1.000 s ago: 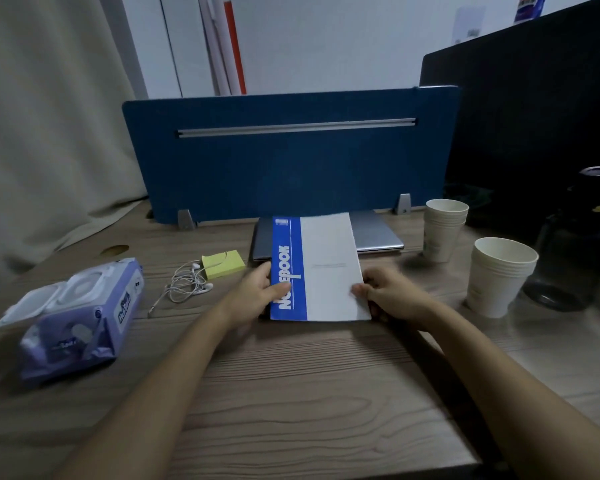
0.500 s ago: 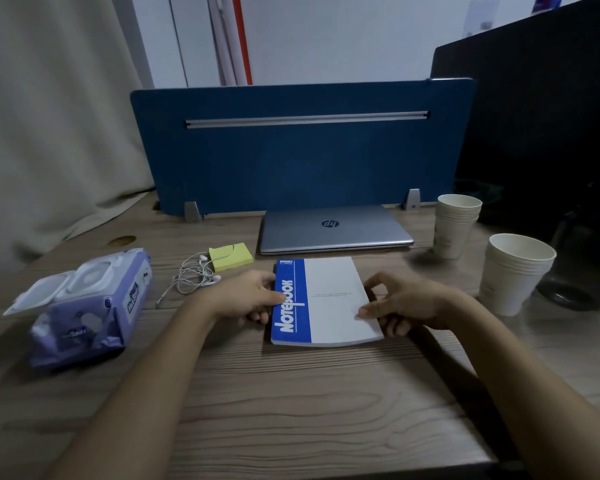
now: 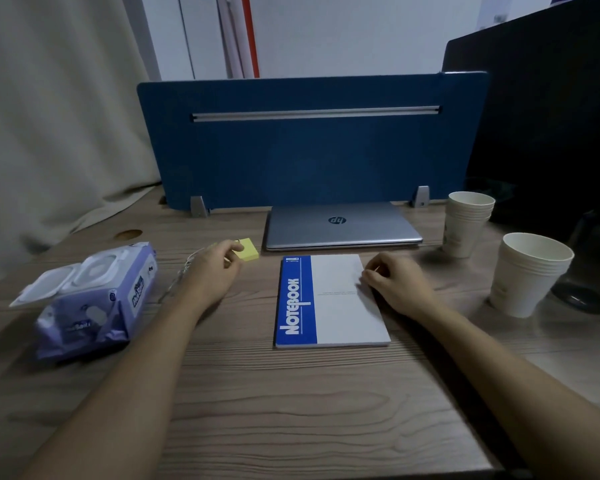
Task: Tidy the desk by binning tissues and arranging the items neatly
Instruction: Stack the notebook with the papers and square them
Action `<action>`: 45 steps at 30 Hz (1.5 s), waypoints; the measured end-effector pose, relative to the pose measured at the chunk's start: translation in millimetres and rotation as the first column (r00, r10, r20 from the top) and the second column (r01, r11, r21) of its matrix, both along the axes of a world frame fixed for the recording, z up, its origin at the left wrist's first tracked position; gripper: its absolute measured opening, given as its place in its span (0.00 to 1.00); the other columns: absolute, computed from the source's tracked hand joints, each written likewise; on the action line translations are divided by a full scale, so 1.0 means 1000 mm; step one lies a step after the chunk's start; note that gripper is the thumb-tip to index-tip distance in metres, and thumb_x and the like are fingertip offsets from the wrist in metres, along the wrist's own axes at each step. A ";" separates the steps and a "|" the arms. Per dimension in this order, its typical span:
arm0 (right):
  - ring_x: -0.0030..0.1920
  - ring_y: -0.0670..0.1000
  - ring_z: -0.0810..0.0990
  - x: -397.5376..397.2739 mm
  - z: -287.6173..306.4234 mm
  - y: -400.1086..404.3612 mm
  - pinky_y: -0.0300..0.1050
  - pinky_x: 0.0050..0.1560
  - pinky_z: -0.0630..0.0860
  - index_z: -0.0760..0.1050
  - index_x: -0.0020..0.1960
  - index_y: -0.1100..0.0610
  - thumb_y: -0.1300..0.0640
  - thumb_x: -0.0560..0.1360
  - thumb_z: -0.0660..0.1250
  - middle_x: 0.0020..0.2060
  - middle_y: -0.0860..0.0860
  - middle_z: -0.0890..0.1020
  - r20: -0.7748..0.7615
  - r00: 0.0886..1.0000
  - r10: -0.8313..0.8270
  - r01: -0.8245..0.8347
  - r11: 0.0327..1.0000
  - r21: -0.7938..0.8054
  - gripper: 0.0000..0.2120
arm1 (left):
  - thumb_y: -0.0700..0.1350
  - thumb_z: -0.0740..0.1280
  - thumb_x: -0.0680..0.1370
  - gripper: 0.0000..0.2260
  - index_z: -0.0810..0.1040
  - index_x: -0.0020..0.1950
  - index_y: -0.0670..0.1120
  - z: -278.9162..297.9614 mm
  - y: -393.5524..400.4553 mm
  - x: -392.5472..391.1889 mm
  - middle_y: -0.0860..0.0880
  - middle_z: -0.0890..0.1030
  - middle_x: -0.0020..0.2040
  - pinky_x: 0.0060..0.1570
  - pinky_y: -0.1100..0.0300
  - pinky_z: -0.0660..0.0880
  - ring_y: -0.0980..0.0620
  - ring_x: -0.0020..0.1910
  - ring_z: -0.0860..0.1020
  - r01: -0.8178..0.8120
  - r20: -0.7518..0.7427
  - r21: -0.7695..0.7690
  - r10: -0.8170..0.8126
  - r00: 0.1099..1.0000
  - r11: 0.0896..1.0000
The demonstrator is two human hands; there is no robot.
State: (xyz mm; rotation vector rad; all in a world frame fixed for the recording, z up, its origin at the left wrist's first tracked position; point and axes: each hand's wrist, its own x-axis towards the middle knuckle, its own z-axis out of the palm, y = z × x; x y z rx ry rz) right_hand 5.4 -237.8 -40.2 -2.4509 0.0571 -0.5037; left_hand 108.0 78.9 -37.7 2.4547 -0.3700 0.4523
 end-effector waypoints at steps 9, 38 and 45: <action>0.38 0.40 0.73 0.031 -0.002 0.000 0.30 0.34 0.63 0.77 0.50 0.53 0.54 0.77 0.65 0.41 0.47 0.79 0.030 0.999 -0.025 0.026 1.000 -0.016 0.04 | 0.62 0.64 0.76 0.27 0.69 0.71 0.52 -0.015 0.007 0.040 0.47 0.71 0.71 0.68 0.42 0.64 0.42 0.69 0.67 -0.138 -0.017 0.295 0.150 0.989 0.945; 0.33 0.46 0.75 0.037 -0.007 -0.017 0.41 0.37 0.68 0.77 0.42 0.50 0.57 0.76 0.65 0.35 0.47 0.80 0.090 0.993 -0.082 0.038 0.908 0.417 0.05 | 0.74 0.65 0.61 0.41 0.70 0.70 0.55 -0.001 -0.080 -0.029 0.54 0.76 0.64 0.62 0.50 0.70 0.53 0.62 0.72 0.369 -0.073 0.194 -0.362 0.929 0.909; 0.30 0.44 0.73 0.035 -0.007 -0.016 0.41 0.34 0.67 0.77 0.40 0.51 0.58 0.73 0.65 0.34 0.47 0.81 0.056 0.997 -0.050 0.024 0.918 0.395 0.05 | 0.78 0.60 0.62 0.40 0.66 0.71 0.62 -0.008 -0.066 -0.015 0.57 0.71 0.69 0.65 0.49 0.62 0.54 0.67 0.67 0.350 -0.126 0.289 -0.327 0.937 0.891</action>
